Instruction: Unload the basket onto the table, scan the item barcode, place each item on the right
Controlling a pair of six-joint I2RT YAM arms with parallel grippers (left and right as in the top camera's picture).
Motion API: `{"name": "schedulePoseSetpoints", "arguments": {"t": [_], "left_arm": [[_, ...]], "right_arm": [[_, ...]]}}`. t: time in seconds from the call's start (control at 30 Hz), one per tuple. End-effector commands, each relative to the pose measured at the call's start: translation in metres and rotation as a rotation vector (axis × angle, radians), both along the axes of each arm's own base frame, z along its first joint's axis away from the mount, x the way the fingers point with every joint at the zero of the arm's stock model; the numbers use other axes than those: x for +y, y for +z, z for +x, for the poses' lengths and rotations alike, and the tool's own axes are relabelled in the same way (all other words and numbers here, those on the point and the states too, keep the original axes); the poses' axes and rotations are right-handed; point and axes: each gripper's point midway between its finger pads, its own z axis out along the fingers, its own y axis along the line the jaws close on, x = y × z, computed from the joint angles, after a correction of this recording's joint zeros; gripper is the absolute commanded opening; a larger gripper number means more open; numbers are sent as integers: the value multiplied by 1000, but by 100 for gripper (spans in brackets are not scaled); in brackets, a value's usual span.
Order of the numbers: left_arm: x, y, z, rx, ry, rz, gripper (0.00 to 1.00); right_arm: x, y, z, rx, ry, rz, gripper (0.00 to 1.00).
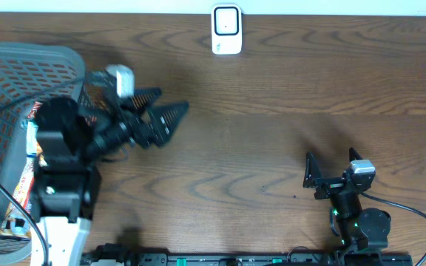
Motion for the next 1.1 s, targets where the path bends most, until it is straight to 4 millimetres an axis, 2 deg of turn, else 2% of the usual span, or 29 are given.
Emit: {"name": "schedulePoseSetpoints", "arguments": {"t": [0.0, 0.1, 0.17, 0.23, 0.3, 0.37, 0.43, 0.57, 0.67, 0.8, 0.93, 1.0, 1.07], "left_arm": [[31, 36, 20, 29, 157, -31, 98], [79, 38, 38, 131, 379, 3, 98], [132, 30, 43, 234, 640, 43, 98], [193, 17, 29, 363, 953, 60, 98], [234, 5, 10, 445, 1165, 58, 98], [259, -5, -9, 508, 1282, 60, 98], [271, -13, -18, 550, 1324, 54, 98], [279, -29, -27, 624, 1351, 96, 98], [300, -46, -41, 712, 1482, 153, 98], [318, -83, -80, 964, 1804, -48, 98], [311, -126, -134, 1315, 2156, -327, 98], [308, -141, -148, 1422, 2278, -406, 98], [310, -156, -153, 1491, 2329, -419, 98]], "right_arm": [[1, -1, 0, 5, 1, 7, 99], [1, -1, 0, 5, 1, 7, 99], [1, -1, 0, 5, 1, 7, 99], [1, -1, 0, 5, 1, 7, 99], [1, -1, 0, 5, 1, 7, 99], [1, -1, 0, 5, 1, 7, 99], [1, -1, 0, 5, 1, 7, 99], [1, -1, 0, 5, 1, 7, 99], [1, -1, 0, 5, 1, 7, 99], [1, -1, 0, 5, 1, 7, 99], [1, -1, 0, 5, 1, 7, 99], [1, -1, 0, 5, 1, 7, 99], [1, -1, 0, 5, 1, 7, 99]]}}
